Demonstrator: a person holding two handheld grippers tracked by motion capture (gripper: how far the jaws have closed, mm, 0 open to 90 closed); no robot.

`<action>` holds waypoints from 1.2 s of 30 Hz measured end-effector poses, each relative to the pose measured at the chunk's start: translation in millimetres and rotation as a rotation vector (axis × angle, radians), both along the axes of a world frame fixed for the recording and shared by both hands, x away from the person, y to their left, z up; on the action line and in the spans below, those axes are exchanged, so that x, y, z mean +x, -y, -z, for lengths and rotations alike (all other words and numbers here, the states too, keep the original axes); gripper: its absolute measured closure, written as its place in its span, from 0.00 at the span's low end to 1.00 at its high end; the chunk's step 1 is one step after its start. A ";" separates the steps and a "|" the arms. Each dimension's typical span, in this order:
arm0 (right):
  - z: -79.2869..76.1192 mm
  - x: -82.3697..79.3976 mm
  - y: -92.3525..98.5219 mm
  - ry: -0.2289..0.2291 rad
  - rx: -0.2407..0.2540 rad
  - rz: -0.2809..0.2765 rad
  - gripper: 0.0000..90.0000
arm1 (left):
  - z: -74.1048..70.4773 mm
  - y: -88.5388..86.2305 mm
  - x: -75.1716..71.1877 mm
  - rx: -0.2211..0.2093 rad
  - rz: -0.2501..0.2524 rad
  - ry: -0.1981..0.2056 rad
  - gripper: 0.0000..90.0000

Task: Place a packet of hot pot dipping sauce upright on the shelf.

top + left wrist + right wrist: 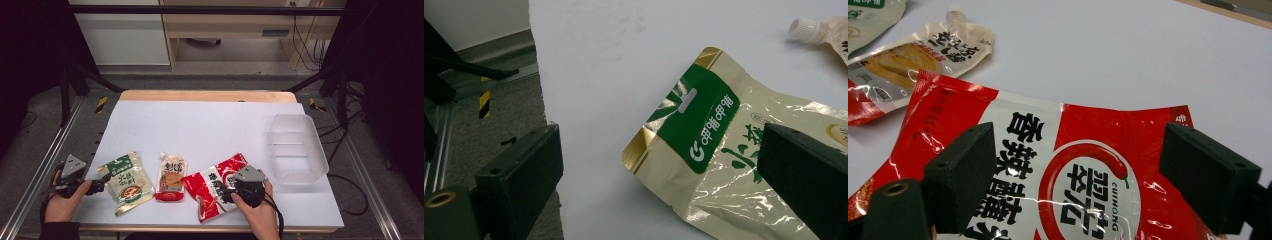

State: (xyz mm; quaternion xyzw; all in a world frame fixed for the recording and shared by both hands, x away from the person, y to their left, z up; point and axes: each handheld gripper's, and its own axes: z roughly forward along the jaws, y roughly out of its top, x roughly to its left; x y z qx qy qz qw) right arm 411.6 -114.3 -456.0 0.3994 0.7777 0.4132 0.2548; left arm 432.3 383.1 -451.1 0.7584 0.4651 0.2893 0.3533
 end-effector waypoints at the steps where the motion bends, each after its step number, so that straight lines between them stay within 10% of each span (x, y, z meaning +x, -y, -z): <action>1: -0.4 -0.3 0.2 0.001 0.006 -0.001 0.17 | 0.1 -0.1 0.6 -0.004 0.006 0.002 0.05; 26: 3.2 -1.0 0.6 -0.032 -0.028 0.004 0.15 | 10.6 -12.4 12.4 -0.054 0.042 -0.086 0.11; 36: 4.6 -1.4 -2.7 -0.041 -0.039 -0.001 0.16 | 15.5 -4.4 14.3 -0.064 0.106 -0.155 0.28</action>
